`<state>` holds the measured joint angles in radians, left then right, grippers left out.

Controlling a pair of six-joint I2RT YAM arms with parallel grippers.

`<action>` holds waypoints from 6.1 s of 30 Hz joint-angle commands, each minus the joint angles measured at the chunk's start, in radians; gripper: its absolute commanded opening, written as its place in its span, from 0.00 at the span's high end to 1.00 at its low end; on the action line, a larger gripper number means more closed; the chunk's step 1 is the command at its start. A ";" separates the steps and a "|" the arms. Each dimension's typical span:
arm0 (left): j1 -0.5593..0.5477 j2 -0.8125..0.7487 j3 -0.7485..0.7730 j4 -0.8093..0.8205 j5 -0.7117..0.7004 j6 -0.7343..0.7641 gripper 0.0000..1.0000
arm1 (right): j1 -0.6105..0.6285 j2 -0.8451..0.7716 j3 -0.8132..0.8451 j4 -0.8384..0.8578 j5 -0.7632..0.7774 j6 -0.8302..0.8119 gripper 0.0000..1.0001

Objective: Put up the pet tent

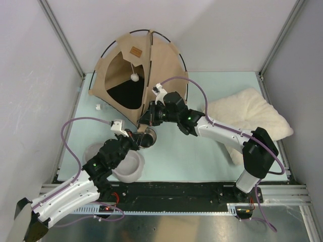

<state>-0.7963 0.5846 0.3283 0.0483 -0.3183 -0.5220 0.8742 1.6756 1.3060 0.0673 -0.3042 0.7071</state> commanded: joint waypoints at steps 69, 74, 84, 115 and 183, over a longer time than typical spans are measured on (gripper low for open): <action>-0.044 0.059 0.010 -0.250 0.027 0.016 1.00 | -0.062 -0.051 0.014 0.146 0.192 -0.238 1.00; -0.043 0.085 0.027 -0.258 0.003 0.018 1.00 | -0.062 -0.064 -0.012 0.147 0.175 -0.273 1.00; -0.044 0.094 0.048 -0.265 -0.006 0.039 1.00 | -0.060 -0.055 -0.049 0.195 0.183 -0.304 1.00; -0.041 0.135 0.265 -0.346 0.067 0.024 0.99 | 0.017 -0.043 -0.069 0.085 0.261 -0.372 1.00; 0.407 0.164 0.548 -0.626 0.031 0.023 0.02 | -0.268 -0.101 -0.174 -0.195 0.668 -0.603 0.21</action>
<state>-0.4377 0.7181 0.8452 -0.5877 -0.3321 -0.4965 0.6060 1.6772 1.1313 -0.1646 0.3458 0.1047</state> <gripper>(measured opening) 0.983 0.730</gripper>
